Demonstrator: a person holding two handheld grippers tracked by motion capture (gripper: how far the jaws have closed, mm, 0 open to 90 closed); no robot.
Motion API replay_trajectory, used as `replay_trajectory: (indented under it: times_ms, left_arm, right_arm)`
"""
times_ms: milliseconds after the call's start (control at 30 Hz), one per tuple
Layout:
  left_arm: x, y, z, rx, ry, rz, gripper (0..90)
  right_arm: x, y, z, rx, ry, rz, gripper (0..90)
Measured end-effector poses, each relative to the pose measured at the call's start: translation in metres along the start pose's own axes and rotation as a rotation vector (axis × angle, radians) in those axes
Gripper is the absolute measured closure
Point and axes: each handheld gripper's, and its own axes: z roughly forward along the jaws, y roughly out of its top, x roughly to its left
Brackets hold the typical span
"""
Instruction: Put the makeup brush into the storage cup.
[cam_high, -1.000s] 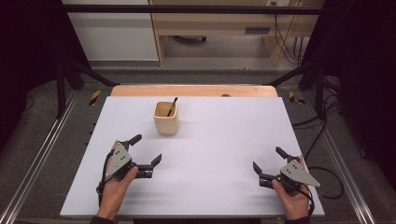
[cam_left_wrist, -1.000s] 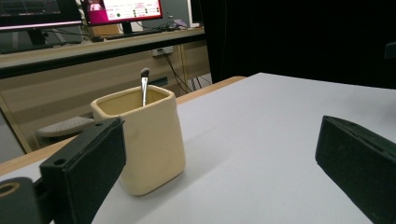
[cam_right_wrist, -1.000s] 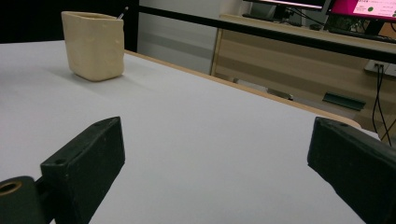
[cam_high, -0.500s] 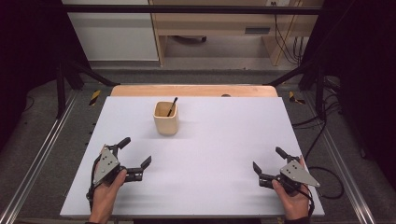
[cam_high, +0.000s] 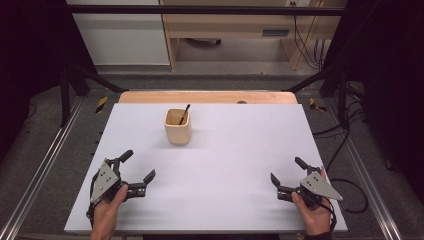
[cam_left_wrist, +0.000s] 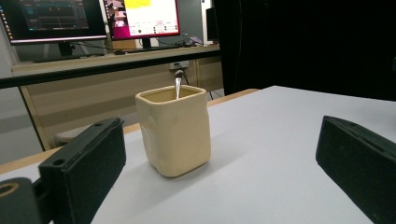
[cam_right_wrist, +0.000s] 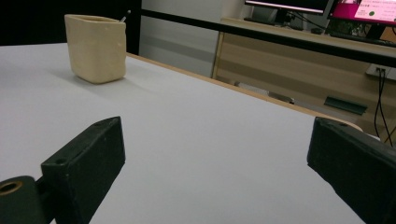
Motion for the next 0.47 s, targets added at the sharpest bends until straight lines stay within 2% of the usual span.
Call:
replay_trajectory:
  times_ms: [133,200,467]
  left_arm:
    - [0.000,-0.002,-0.005,-0.001,-0.002,0.003,1.3]
    - [0.000,-0.003,-0.006,0.001,-0.001,0.002,1.3]
    - [-0.001,-0.004,-0.009,-0.004,0.004,0.005,1.3]
  right_arm:
    - [-0.001,0.001,0.003,-0.051,0.008,-0.003,4.2]
    - [-0.004,0.000,0.005,-0.073,0.008,0.019,4.8]
    - [-0.008,-0.004,0.011,-0.051,0.016,0.023,5.3]
